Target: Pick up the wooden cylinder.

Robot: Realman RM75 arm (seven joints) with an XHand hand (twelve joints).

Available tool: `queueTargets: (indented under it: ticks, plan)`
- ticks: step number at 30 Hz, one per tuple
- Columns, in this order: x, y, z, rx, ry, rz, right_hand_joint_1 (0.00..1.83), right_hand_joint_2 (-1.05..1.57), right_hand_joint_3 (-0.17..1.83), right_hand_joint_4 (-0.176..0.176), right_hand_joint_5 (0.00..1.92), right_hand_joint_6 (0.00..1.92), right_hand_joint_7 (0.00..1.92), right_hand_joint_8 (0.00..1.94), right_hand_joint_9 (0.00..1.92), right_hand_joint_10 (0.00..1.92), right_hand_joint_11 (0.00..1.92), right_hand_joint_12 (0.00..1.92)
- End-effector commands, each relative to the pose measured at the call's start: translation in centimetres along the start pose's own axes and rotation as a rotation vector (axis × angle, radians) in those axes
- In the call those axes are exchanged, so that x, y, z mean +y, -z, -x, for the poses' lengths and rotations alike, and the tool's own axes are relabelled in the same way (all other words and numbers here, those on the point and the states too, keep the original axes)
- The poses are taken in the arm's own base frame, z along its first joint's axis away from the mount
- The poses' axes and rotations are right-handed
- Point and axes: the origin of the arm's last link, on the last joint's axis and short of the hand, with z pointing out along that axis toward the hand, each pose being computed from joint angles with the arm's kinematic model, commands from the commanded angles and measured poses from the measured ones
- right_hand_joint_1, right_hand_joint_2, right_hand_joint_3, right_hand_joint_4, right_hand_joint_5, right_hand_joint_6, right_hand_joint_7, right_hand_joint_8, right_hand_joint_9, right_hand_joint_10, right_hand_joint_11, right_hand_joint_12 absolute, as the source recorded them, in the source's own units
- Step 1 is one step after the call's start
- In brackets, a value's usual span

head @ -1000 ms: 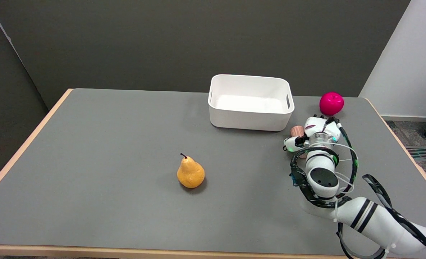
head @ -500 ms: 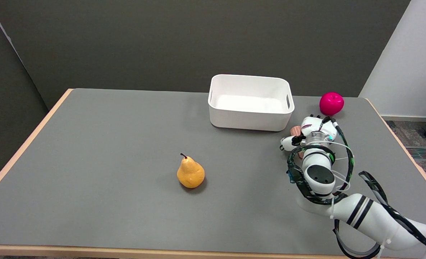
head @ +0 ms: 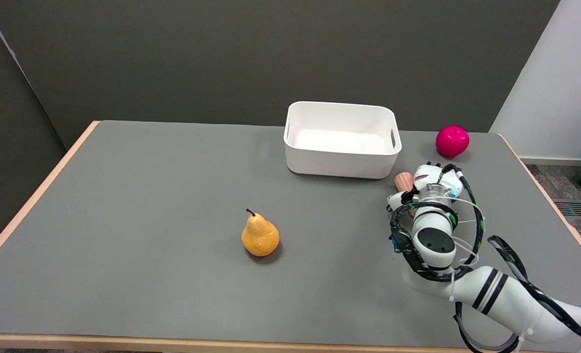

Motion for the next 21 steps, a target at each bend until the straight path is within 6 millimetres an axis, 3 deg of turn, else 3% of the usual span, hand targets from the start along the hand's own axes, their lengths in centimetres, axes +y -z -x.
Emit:
queueTargets:
  ticks: [1,6,9,15,21]
  plan:
    - [1.0,0.4,0.0,0.051,0.04,0.039,0.99,1.04,0.52,-0.071,0.7,1.53,0.93,1.34,0.78,1.4,0.57,1.75]
    - [1.0,0.2,-0.1,0.06,0.046,0.032,0.98,1.0,0.61,-0.041,0.71,1.56,0.94,1.75,0.85,1.43,0.64,1.78]
    - [0.8,0.1,0.0,0.058,0.05,0.013,0.97,0.97,0.66,-0.025,0.72,1.57,0.93,1.94,0.91,1.55,0.74,1.87]
    - [0.7,0.1,-0.3,0.09,0.071,-0.005,0.97,0.96,0.67,-0.007,0.73,1.57,0.92,1.94,0.95,1.87,0.85,1.92]
    - [1.1,0.6,-1.2,0.193,0.081,-0.005,0.96,0.97,0.63,0.025,0.73,1.54,0.8,1.94,1.05,1.92,0.78,1.92]
